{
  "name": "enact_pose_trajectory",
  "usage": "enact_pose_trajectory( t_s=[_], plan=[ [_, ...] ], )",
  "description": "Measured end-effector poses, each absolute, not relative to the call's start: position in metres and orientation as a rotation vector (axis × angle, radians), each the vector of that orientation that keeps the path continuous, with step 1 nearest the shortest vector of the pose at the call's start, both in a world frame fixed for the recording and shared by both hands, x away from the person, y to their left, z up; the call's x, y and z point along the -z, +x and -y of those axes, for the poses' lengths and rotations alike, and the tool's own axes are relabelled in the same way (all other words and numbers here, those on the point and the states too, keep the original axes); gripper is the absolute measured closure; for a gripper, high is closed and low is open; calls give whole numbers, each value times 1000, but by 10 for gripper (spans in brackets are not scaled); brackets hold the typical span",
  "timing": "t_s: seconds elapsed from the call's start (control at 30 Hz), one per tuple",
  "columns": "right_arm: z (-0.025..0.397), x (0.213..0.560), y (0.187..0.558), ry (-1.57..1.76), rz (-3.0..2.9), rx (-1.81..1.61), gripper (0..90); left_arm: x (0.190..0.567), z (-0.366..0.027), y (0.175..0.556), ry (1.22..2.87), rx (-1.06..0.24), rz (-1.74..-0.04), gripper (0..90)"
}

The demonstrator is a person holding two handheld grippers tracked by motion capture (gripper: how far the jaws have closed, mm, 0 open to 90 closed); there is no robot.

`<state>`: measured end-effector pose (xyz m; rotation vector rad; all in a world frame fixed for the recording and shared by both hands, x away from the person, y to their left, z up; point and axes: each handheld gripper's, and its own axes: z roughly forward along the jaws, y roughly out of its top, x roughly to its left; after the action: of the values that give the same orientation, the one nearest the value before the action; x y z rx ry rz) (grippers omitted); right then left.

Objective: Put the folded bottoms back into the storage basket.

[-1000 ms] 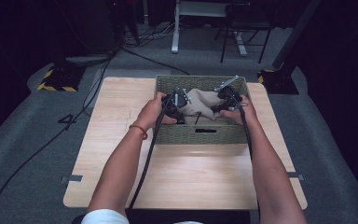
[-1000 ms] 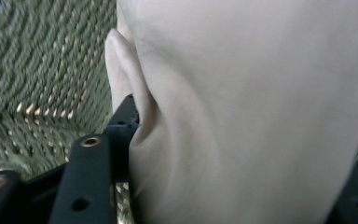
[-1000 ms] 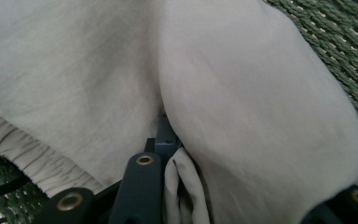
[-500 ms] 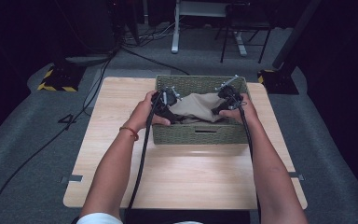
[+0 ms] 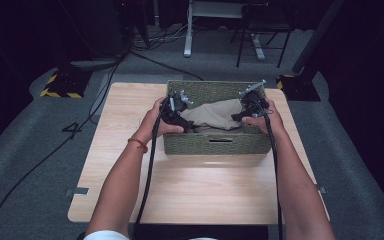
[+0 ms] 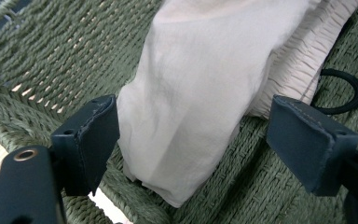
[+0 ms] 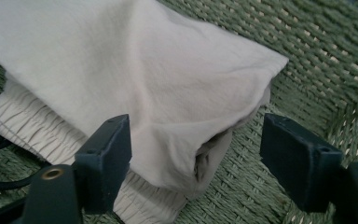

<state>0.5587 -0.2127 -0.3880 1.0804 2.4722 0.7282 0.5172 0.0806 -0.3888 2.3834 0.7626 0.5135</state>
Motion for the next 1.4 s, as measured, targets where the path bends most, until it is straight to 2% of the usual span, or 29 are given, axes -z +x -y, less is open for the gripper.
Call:
enact_pose_trajectory(
  t_s=[0.33, 0.67, 1.17, 1.4],
  plan=[
    [211, 376, 537, 985, -2455, -808, 238, 376, -88, 503, 2315, -539, -739, 183],
    [216, 362, 510, 921, -2416, -864, 248, 361, -107, 467, 2247, -584, -686, 188],
    [231, 347, 465, 823, -2349, -929, 256, 361, -140, 426, 2170, -604, -690, 177],
    [246, 344, 445, 811, -2294, -937, 247, 367, -146, 406, 2191, -648, -671, 173]
  ],
)
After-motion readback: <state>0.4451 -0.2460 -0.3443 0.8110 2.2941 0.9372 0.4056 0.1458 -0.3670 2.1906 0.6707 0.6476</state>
